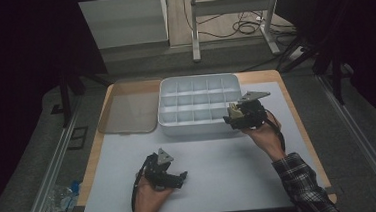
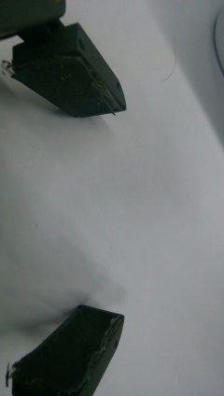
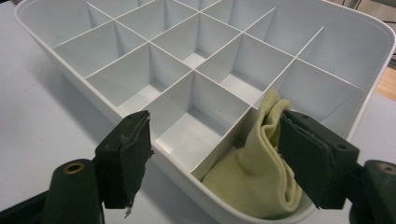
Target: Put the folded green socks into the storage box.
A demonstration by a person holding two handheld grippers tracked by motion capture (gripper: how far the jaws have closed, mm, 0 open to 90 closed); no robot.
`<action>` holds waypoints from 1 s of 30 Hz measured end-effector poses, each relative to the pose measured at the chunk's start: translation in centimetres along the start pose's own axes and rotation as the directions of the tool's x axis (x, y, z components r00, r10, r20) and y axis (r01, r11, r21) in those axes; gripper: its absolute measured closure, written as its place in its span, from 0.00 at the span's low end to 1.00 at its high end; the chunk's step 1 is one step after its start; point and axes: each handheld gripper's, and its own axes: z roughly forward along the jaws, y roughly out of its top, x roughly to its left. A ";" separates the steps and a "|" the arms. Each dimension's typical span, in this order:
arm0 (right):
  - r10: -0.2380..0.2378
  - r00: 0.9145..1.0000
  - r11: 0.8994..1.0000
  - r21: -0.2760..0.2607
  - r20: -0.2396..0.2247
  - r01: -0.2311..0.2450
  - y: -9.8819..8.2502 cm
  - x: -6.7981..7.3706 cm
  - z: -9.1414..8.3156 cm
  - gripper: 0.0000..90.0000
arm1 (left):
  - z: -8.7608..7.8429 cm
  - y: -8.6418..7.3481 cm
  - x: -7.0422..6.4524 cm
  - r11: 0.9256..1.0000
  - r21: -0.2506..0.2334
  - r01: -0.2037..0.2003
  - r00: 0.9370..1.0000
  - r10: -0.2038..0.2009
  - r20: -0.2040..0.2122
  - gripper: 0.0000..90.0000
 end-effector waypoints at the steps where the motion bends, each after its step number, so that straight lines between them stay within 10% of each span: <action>1: -0.002 1.000 1.000 0.000 0.001 0.002 0.0 0.0 -0.1 0.29 | 0.0 0.0 0.0 1.000 0.000 0.000 1.000 0.000 0.000 0.03; 30: -0.038 0.998 0.999 0.028 -0.050 0.040 -1.1 2.4 -2.1 0.22 | 0.0 0.0 0.0 1.000 0.001 -0.004 1.000 0.004 -0.001 0.03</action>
